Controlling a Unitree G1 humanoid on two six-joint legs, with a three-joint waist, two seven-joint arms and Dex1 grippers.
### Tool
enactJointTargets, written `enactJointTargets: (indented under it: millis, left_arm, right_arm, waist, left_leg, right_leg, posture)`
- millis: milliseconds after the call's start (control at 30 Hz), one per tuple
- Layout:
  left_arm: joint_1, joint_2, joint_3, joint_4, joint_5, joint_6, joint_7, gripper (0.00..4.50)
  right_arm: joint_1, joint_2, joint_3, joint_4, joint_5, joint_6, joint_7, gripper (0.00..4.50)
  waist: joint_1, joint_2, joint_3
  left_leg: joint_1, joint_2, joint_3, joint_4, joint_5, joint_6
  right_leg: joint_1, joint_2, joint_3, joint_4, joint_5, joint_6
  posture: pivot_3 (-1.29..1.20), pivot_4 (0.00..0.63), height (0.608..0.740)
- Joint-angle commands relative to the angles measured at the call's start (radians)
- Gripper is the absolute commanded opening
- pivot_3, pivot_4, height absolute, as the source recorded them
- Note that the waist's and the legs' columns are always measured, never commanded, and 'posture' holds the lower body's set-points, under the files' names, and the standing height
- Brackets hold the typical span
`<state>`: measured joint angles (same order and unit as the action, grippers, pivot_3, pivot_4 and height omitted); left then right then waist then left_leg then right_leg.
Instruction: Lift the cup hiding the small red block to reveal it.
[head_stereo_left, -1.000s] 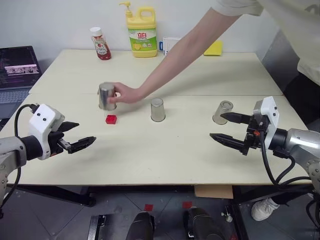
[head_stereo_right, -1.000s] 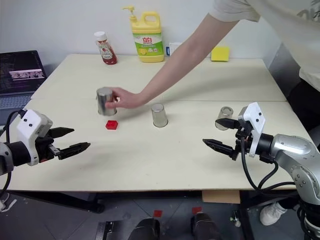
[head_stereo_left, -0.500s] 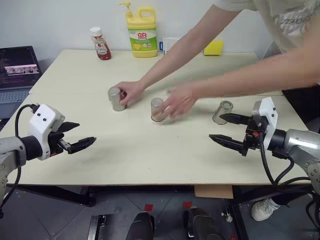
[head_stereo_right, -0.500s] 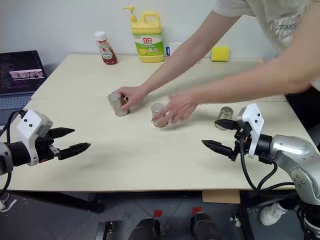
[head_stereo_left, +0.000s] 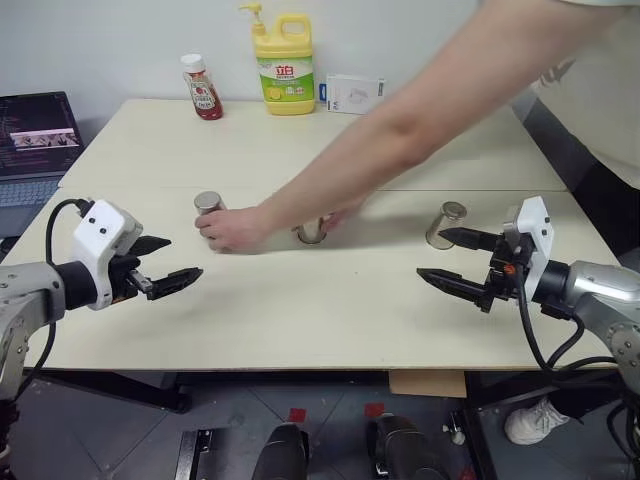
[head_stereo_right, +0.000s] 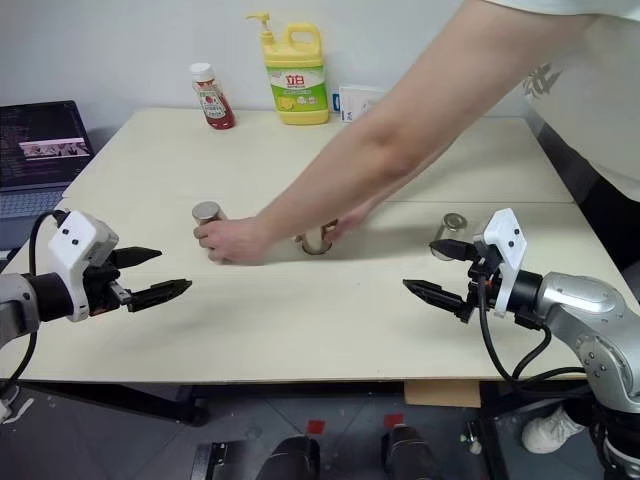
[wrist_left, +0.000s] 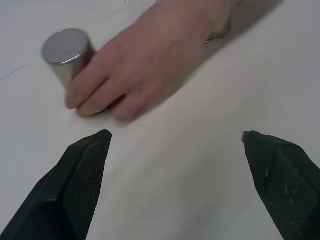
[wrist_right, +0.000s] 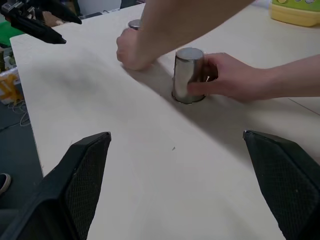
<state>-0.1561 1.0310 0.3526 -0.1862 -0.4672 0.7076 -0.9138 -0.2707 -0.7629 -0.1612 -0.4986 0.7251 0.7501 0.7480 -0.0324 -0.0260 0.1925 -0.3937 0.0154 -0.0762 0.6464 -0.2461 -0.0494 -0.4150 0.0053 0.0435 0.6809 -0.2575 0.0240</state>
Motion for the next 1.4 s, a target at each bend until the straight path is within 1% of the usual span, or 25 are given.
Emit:
enactJointTargets:
  millis: [33, 300, 400, 567, 700, 800, 900, 1000, 1100, 1233, 1400]
  left_arm:
    - [-0.041, -0.007, -0.009, -0.012, -0.009, -0.013, 0.002, 4.44]
    - [-0.083, -0.026, -0.040, -0.017, -0.017, -0.016, -0.002, 4.44]
    - [-0.137, -0.059, -0.049, -0.002, -0.056, 0.034, 0.009, 4.44]
    - [-0.256, -0.135, -0.174, 0.058, 0.005, 0.021, 0.060, 4.44]
    - [-0.366, -0.214, -0.294, 0.134, 0.075, -0.044, 0.069, 4.44]
    - [-0.443, -0.271, -0.353, 0.220, 0.117, -0.082, 0.069, 4.44]
    - [-0.542, -0.355, -0.416, 0.360, 0.171, -0.130, 0.080, 4.44]
    - [-0.610, -0.415, -0.467, 0.494, 0.233, -0.206, 0.070, 4.44]
    - [-0.687, -0.471, -0.476, 0.661, 0.286, -0.285, 0.108, 4.44]
    - [-0.770, -0.537, -0.482, 0.834, 0.335, -0.374, 0.130, 4.44]
    - [-0.873, -0.616, -0.462, 1.029, 0.359, -0.453, 0.149, 4.44]
  right_arm:
    - [-0.013, 0.027, 0.003, -0.052, 0.000, -0.019, -0.037, 4.50]
    - [-0.042, 0.042, 0.016, -0.065, 0.008, 0.001, -0.078, 4.50]
    - [-0.063, 0.046, 0.025, -0.063, 0.019, 0.015, -0.088, 4.50]
    - [-0.099, 0.045, 0.048, -0.077, 0.029, 0.049, -0.091, 4.50]
    - [-0.115, 0.031, 0.053, -0.087, 0.038, 0.083, -0.095, 4.50]
    - [-0.120, 0.025, 0.050, -0.086, 0.051, 0.107, -0.092, 4.50]
    - [-0.121, 0.018, 0.052, -0.088, 0.058, 0.119, -0.088, 4.50]
    - [-0.114, 0.012, 0.054, -0.097, 0.057, 0.118, -0.086, 4.50]
    - [-0.099, 0.007, 0.050, -0.105, 0.051, 0.112, -0.085, 4.50]
    - [-0.088, 0.005, 0.046, -0.108, 0.049, 0.108, -0.085, 4.50]
    - [-0.087, 0.006, 0.047, -0.106, 0.044, 0.102, -0.086, 4.50]
  waist:
    - [0.000, 0.000, 0.000]
    - [0.000, 0.000, 0.000]
    - [0.000, 0.000, 0.000]
    - [0.001, 0.000, 0.000]
    - [0.002, 0.000, 0.000]
    - [0.004, 0.000, 0.000]
    - [0.004, 0.000, 0.000]
    - [0.003, 0.000, 0.000]
    - [0.000, 0.000, 0.000]
    - [0.000, 0.000, 0.000]
    - [0.003, 0.000, 0.000]
  left_leg:
    - [0.000, 0.000, 0.000, 0.000, 0.000, 0.000]
    - [0.000, 0.000, 0.000, 0.000, 0.000, 0.000]
    - [0.000, 0.000, 0.000, 0.000, 0.000, 0.000]
    - [0.001, -0.001, -0.001, 0.000, 0.000, 0.000]
    - [0.000, -0.001, -0.001, 0.000, 0.000, 0.000]
    - [0.000, -0.002, -0.001, 0.001, 0.000, 0.000]
    - [0.000, -0.002, -0.001, 0.001, 0.000, 0.000]
    - [0.000, -0.002, -0.001, 0.001, 0.000, 0.000]
    - [0.000, -0.002, -0.001, 0.001, 0.000, 0.000]
    - [0.000, -0.002, -0.001, 0.000, 0.000, 0.000]
    - [-0.002, -0.003, -0.001, 0.001, 0.000, 0.000]
  right_leg:
    - [0.000, 0.000, 0.000, 0.000, 0.000, 0.000]
    - [0.000, 0.000, 0.000, 0.000, 0.000, 0.000]
    - [0.000, 0.000, 0.000, 0.000, 0.000, 0.000]
    - [0.001, 0.000, 0.000, 0.000, 0.000, 0.000]
    - [0.001, 0.000, 0.000, 0.000, 0.000, 0.000]
    - [0.001, 0.000, 0.000, 0.000, 0.000, 0.000]
    - [0.001, 0.000, 0.000, 0.000, 0.000, 0.000]
    - [0.002, 0.000, 0.000, 0.000, 0.000, 0.000]
    - [0.002, 0.000, 0.000, 0.000, 0.000, 0.000]
    - [0.001, 0.000, 0.000, 0.000, 0.000, 0.000]
    - [0.001, 0.000, 0.000, 0.000, 0.001, 0.001]
  posture:
    - [0.00, 0.150, 0.740]
    - [0.00, 0.150, 0.740]
    - [0.00, 0.150, 0.740]
    - [0.00, 0.150, 0.740]
    - [0.00, 0.150, 0.740]
    - [0.00, 0.150, 0.740]
    - [0.00, 0.150, 0.740]
    - [0.00, 0.150, 0.740]
    - [0.00, 0.150, 0.740]
    - [0.00, 0.150, 0.740]
    - [0.00, 0.150, 0.740]
